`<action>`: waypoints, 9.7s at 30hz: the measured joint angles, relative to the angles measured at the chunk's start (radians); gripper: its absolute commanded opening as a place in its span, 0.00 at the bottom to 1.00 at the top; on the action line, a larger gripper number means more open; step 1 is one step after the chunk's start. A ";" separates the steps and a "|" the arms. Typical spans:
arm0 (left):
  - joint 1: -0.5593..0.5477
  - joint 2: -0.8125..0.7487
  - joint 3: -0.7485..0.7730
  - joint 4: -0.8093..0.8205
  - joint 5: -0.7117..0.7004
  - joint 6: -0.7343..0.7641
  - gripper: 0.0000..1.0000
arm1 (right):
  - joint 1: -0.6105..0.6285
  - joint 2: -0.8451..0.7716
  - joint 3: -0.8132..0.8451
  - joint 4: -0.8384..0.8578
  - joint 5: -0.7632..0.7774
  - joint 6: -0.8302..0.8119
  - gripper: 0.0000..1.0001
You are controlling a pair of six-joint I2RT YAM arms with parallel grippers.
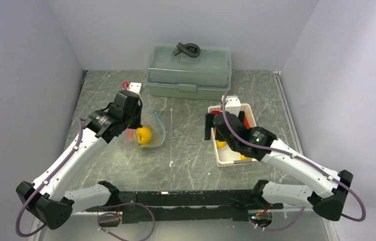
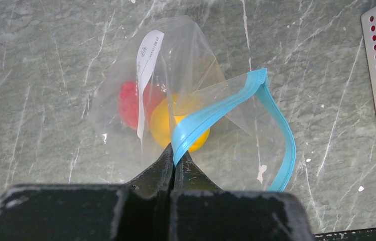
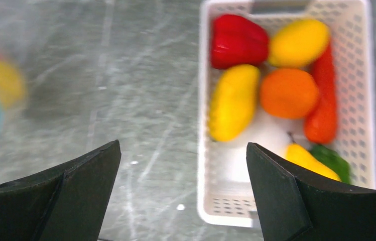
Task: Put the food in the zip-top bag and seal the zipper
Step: Pick up the fake fruit from the bin, then place the fake fruit in the zipper food storage bag, then adjust the zipper food storage bag at the center of the board.
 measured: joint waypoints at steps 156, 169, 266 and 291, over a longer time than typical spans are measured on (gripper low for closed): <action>0.000 0.000 -0.005 0.000 0.003 0.003 0.00 | 0.128 0.561 0.292 0.438 -0.392 -0.172 1.00; 0.000 0.000 -0.005 0.000 0.003 0.003 0.00 | 0.128 0.454 0.190 0.464 -0.352 -0.092 1.00; -0.001 -0.074 0.211 -0.220 0.378 0.002 0.00 | 0.128 0.293 0.297 0.248 -0.302 -0.105 0.00; -0.001 0.034 -0.113 0.008 0.336 -0.131 0.00 | -0.010 0.358 0.063 0.258 -0.317 -0.063 0.00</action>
